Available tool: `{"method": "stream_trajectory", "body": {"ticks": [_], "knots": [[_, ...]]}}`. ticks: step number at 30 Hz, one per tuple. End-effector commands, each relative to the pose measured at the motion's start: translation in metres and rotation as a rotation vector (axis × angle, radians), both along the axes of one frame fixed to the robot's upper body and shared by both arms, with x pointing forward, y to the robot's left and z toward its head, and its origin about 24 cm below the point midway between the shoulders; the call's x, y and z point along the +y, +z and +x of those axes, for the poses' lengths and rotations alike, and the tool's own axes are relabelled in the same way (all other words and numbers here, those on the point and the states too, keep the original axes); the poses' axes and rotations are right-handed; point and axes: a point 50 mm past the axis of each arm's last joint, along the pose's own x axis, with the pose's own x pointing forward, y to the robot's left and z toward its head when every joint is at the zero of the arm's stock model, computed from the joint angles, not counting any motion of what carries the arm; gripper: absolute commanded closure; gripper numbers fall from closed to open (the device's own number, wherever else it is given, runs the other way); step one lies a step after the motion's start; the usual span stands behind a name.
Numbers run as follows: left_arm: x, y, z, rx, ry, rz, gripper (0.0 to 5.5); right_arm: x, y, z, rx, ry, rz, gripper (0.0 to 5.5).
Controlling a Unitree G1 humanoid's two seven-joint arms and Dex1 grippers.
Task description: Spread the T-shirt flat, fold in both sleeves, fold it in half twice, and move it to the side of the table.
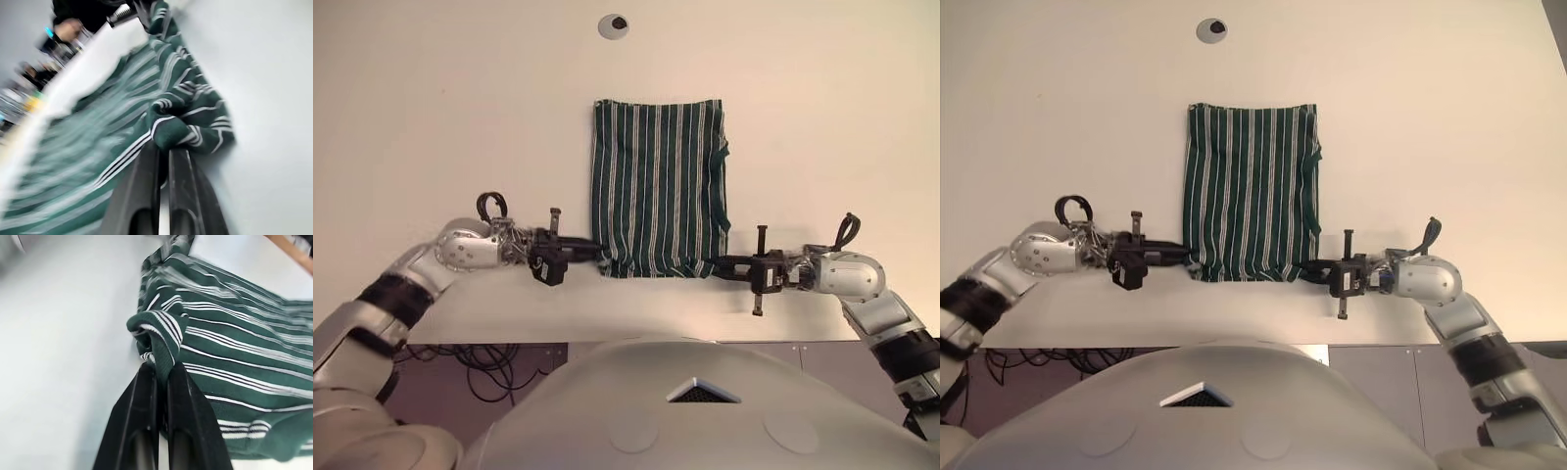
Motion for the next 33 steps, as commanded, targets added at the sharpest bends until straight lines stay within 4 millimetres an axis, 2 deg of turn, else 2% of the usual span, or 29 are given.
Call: {"method": "stream_trajectory", "body": {"ticks": [1,5,9,12,16,21,25,29,30,33], "knots": [[0.002,0.031,-0.023,0.466,-0.048,-0.013,5.49,-0.015,0.029,-0.005,0.219,0.005,0.116,5.50],[0.002,0.045,-0.035,0.662,-0.078,-0.062,5.49,-0.017,0.045,-0.016,0.352,0.055,0.196,5.50],[0.000,0.055,-0.035,0.704,-0.050,-0.158,5.49,-0.016,0.055,-0.017,0.359,0.056,0.257,5.50],[0.006,0.058,-0.018,0.654,0.071,-0.243,5.49,-0.011,0.059,0.003,0.228,-0.043,0.315,5.50],[0.018,0.054,0.007,0.605,0.231,-0.338,5.49,-0.002,0.061,0.038,0.033,-0.178,0.284,5.50],[0.043,0.031,0.027,0.605,0.408,-0.337,5.49,0.011,0.050,0.074,-0.046,-0.297,0.209,5.50],[0.053,0.012,0.032,0.620,0.495,-0.287,5.49,0.023,0.038,0.095,-0.092,-0.347,0.135,5.50],[0.056,0.007,0.038,0.621,0.549,-0.292,5.50,0.026,0.028,0.107,-0.089,-0.422,0.112,4.81],[0.058,0.007,0.041,0.623,0.576,-0.304,5.16,0.025,0.026,0.110,-0.091,-0.449,0.111,4.57],[0.064,0.006,0.051,0.632,0.664,-0.338,4.74,0.022,0.024,0.124,-0.143,-0.549,0.105,4.08]]}}
